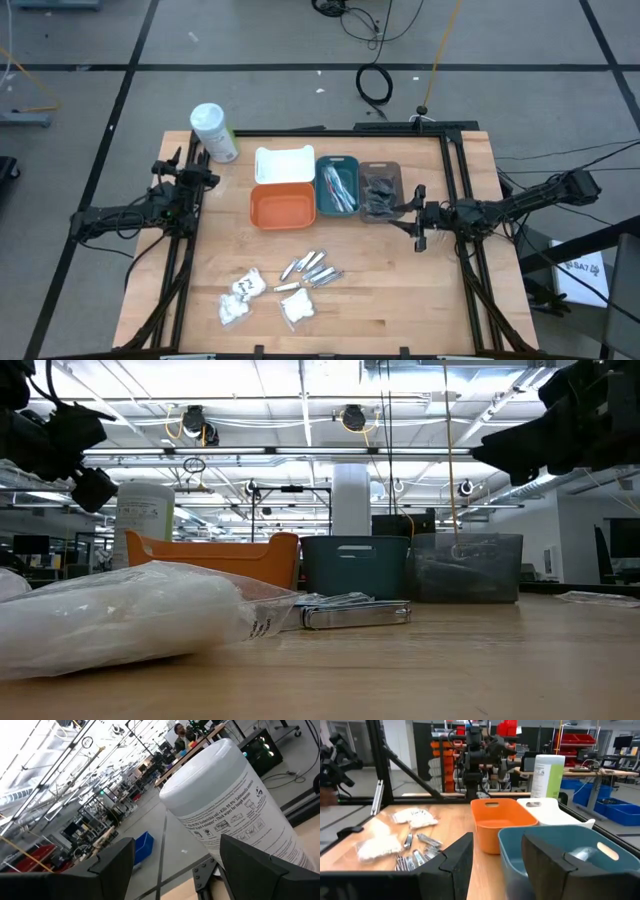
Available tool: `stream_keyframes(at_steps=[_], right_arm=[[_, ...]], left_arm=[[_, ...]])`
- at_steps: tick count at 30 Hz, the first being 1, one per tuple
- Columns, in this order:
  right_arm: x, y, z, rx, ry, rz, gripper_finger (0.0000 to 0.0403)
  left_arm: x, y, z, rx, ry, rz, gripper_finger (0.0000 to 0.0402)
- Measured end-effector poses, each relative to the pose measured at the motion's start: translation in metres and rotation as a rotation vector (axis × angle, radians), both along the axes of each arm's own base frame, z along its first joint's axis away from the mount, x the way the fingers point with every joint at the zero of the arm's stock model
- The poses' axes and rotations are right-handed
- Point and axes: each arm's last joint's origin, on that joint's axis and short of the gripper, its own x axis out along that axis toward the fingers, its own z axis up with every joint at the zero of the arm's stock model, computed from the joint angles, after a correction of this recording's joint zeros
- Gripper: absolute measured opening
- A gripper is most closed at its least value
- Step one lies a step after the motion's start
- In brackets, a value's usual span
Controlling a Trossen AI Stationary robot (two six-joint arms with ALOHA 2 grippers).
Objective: Pick & Place Travel size toiletries
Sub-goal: Put the cotton pack into the white bin
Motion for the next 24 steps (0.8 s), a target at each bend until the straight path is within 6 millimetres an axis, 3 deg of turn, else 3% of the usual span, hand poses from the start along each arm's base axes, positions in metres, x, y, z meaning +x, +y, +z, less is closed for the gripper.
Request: stream_keyframes(at_steps=[24], right_arm=[[-0.0002,0.0,0.0039,-0.079,-0.034,-0.001,0.0155]], left_arm=[[0.0002,0.0002,0.0006,0.003,0.033,-0.011,0.0285]])
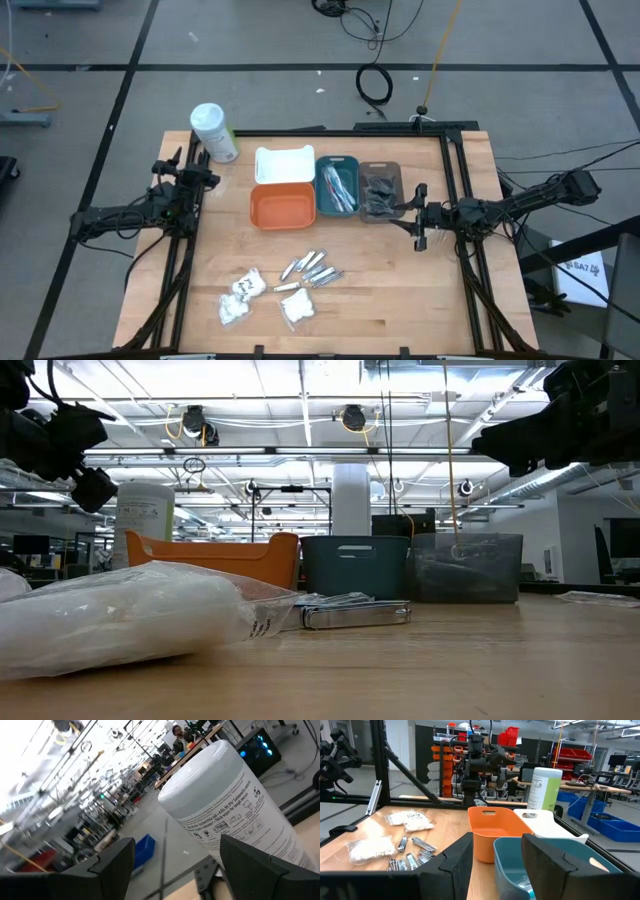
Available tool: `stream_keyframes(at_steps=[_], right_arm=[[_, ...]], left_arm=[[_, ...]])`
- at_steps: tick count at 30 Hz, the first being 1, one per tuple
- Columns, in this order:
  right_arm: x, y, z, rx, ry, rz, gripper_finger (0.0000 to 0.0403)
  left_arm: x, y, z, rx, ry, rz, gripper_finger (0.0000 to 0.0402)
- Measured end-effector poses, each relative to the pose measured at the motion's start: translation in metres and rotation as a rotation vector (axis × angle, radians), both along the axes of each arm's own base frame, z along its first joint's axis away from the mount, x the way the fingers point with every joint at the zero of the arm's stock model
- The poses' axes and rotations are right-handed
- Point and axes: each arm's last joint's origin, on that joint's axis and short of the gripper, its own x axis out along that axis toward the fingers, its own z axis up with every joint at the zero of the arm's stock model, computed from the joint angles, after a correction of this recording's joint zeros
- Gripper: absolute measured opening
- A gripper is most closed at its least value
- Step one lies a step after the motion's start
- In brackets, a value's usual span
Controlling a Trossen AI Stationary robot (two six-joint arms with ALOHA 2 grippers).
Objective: Pick & Place Travel size toiletries
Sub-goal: Put the cotton pack into the white bin
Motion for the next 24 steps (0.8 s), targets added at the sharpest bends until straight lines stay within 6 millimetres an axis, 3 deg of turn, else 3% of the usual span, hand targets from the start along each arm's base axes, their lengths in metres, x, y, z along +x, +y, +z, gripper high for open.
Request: stream_keyframes(at_steps=[5,14,19,24], right_arm=[[0.0,0.0,0.0,0.0,0.0,0.0,0.0155],[0.0,0.0,0.0,0.0,0.0,0.001,0.0155],[0.0,0.0,0.0,0.0,0.0,0.001,0.0155],[0.0,0.0,0.0,0.0,0.0,0.001,0.0155]], left_arm=[[0.003,0.001,0.002,0.035,-0.014,-0.112,0.0285],[0.019,-0.007,0.007,-0.004,-0.543,-0.789,0.0285],[0.024,-0.013,0.009,-0.236,-0.935,-1.068,0.0285],[0.025,-0.017,0.01,-0.432,-1.146,-1.207,0.0285]])
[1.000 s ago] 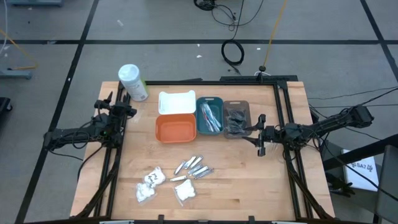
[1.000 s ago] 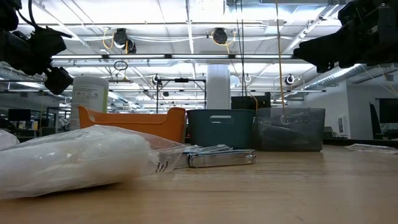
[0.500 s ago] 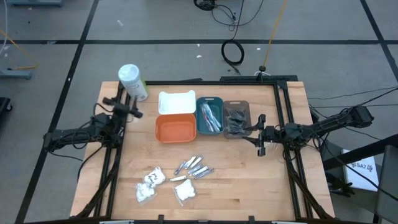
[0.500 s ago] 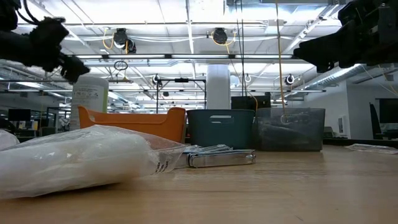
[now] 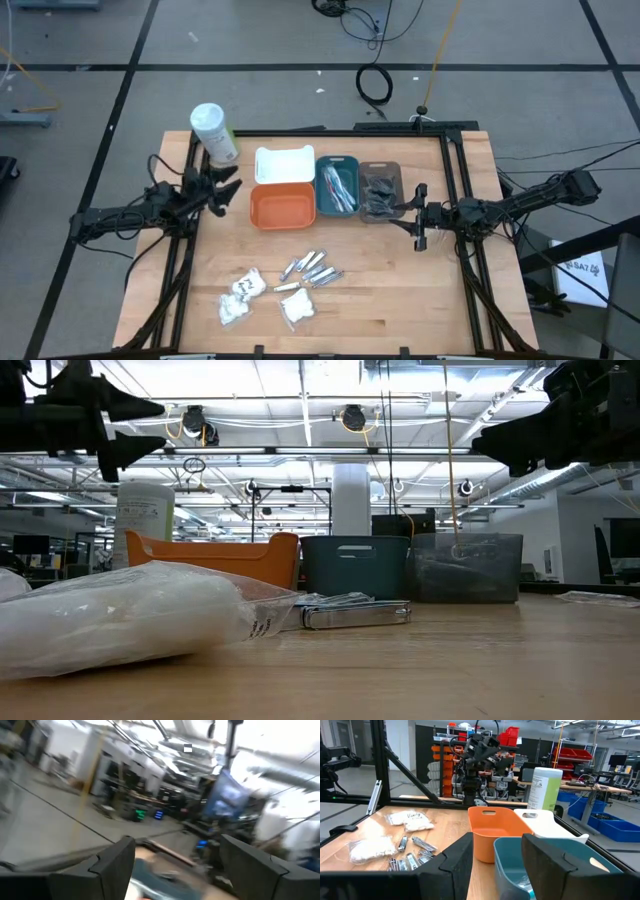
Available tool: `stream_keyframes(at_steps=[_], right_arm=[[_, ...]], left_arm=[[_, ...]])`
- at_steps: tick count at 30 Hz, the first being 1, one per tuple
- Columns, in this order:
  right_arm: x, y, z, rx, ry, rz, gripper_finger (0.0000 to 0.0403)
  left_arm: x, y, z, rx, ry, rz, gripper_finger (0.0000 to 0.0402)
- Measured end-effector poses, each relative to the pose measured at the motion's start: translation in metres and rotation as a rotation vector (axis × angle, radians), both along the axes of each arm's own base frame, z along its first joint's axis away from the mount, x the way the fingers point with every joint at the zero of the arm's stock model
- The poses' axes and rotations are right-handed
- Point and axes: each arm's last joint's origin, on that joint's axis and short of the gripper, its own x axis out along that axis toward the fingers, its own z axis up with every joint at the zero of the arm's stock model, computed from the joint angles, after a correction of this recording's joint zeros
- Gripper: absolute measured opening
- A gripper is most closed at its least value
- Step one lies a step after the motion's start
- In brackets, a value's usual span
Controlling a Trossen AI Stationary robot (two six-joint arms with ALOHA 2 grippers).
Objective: Pick & Place Travel size toiletries
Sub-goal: Put the cotton pack into the white bin
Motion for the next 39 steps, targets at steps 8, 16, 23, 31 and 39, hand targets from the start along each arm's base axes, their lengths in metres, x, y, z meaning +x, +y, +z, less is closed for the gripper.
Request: stream_keyframes(at_steps=[8,16,23,31,39], right_arm=[[0.0,0.0,0.0,0.0,0.0,0.0,0.0155],[0.0,0.0,0.0,0.0,0.0,0.0,0.0155],[0.0,0.0,0.0,0.0,0.0,0.0,0.0155],[0.0,0.0,0.0,0.0,0.0,0.001,0.0155],[0.0,0.0,0.0,0.0,0.0,0.0,0.0155]], left_arm=[[0.005,-0.003,-0.016,-0.149,0.12,-0.169,0.0285],[0.014,-0.015,-0.017,-0.303,0.145,-0.565,0.0285],[0.028,-0.038,0.022,-0.31,0.435,-0.659,0.0285],[0.058,-0.094,0.032,-0.494,1.145,-0.517,0.0285],[0.088,-0.163,-0.011,-0.618,1.477,-0.428,0.0285]])
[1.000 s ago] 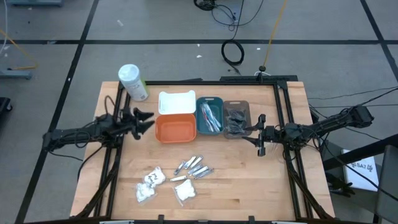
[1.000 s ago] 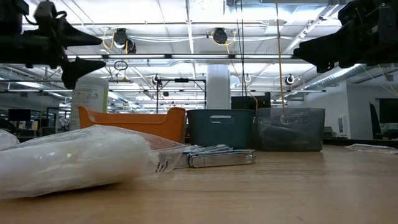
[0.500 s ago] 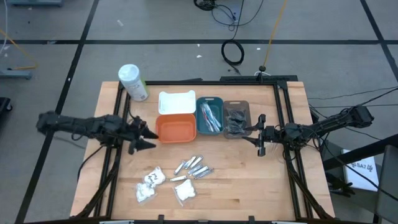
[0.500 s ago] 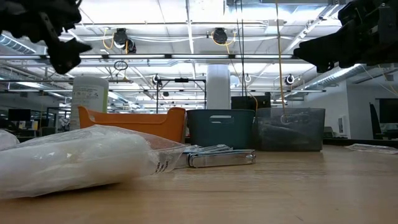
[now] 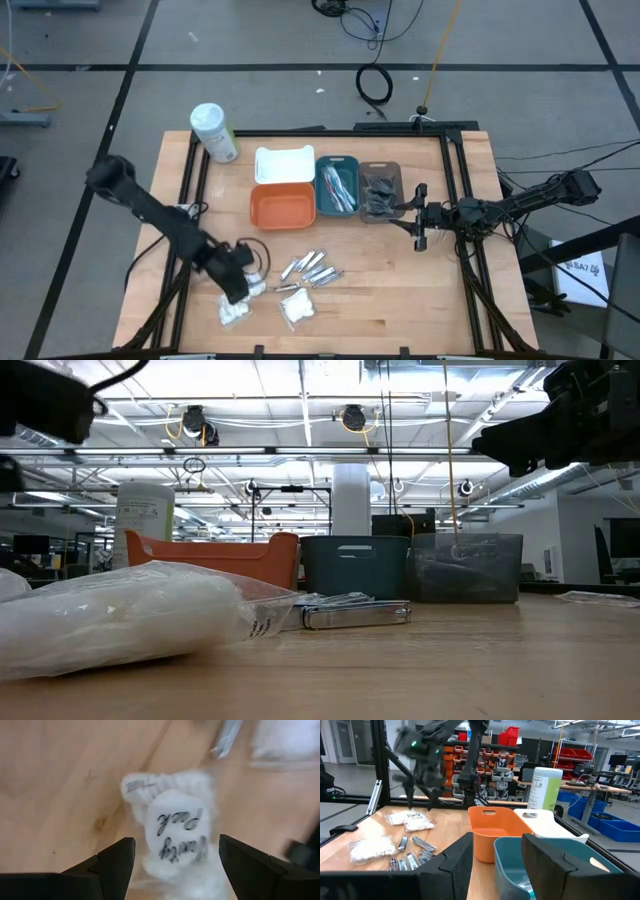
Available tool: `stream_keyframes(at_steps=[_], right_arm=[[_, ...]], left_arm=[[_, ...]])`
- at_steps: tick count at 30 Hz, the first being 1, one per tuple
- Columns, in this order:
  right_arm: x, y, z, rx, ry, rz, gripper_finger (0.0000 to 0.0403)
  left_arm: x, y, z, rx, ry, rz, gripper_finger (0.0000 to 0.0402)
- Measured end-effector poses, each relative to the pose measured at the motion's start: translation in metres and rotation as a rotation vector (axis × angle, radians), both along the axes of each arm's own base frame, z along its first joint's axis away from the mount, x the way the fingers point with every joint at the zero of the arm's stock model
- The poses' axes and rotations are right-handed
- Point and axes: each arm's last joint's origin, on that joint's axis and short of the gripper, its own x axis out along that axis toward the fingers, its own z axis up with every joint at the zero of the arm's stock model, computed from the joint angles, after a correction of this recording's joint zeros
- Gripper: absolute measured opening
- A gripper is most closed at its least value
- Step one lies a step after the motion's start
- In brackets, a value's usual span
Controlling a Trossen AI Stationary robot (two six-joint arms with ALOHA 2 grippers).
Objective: Pick & Place Travel size toiletries
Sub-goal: Put the cotton pack into the white bin
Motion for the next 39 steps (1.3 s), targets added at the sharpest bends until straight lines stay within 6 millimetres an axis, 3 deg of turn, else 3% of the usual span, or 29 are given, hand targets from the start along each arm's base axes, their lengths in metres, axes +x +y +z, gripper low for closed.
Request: stream_keyframes(at_steps=[6,10,18,28,34,39], right_arm=[[0.0,0.0,0.0,0.0,0.0,0.0,0.0155],[0.0,0.0,0.0,0.0,0.0,0.0,0.0155],[0.0,0.0,0.0,0.0,0.0,0.0,0.0155],[0.0,0.0,0.0,0.0,0.0,0.0,0.0155],[0.0,0.0,0.0,0.0,0.0,0.0,0.0155],[0.0,0.0,0.0,0.0,0.0,0.0,0.0155]], left_arm=[[0.009,-0.016,-0.038,0.077,0.158,0.112,0.0285],[0.012,-0.019,-0.053,0.092,0.22,0.143,0.0285],[0.018,-0.014,-0.045,0.058,0.156,0.071,0.0276],[0.026,-0.009,-0.036,0.129,-0.008,0.041,0.0132],[0.03,-0.003,-0.034,0.137,-0.018,-0.018,0.0066],[0.031,0.004,-0.021,0.131,-0.081,-0.037,0.0012]])
